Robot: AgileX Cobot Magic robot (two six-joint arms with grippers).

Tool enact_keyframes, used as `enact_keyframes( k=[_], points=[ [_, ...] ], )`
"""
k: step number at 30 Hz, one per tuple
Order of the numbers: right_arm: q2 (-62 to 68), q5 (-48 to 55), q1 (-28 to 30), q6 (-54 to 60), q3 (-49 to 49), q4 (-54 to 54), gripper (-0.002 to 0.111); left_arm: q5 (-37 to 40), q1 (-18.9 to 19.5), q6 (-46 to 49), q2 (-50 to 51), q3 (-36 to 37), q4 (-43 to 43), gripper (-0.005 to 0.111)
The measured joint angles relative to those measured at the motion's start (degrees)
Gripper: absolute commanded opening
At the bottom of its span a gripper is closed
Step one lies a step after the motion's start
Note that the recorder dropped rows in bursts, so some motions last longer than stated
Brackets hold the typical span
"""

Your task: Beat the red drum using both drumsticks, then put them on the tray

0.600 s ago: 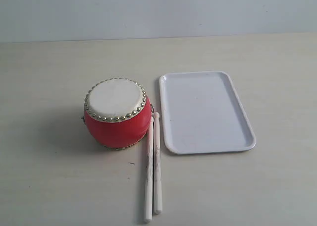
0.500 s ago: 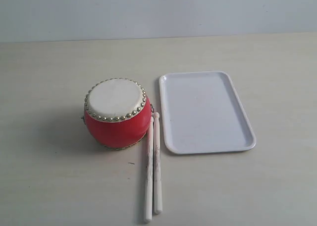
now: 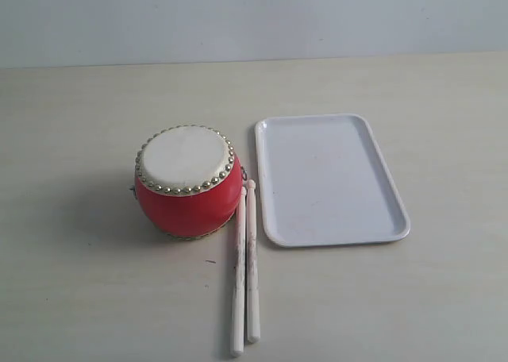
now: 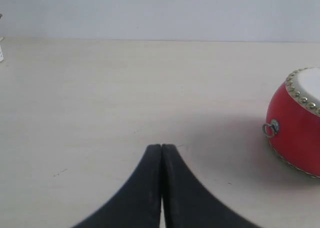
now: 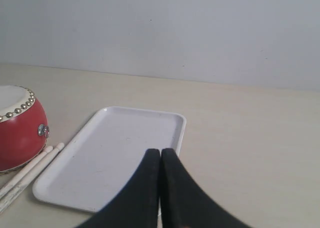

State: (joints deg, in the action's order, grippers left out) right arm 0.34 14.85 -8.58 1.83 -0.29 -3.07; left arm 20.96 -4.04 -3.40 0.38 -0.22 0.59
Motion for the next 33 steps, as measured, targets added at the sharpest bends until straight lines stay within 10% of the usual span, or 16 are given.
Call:
enact_keyframes(
  k=[33],
  points=[
    [0.0, -0.7, 0.0, 0.0, 0.0, 0.0, 0.0, -24.08, 0.0, -17.25, 0.0, 0.0, -4.17, 0.0]
  ],
)
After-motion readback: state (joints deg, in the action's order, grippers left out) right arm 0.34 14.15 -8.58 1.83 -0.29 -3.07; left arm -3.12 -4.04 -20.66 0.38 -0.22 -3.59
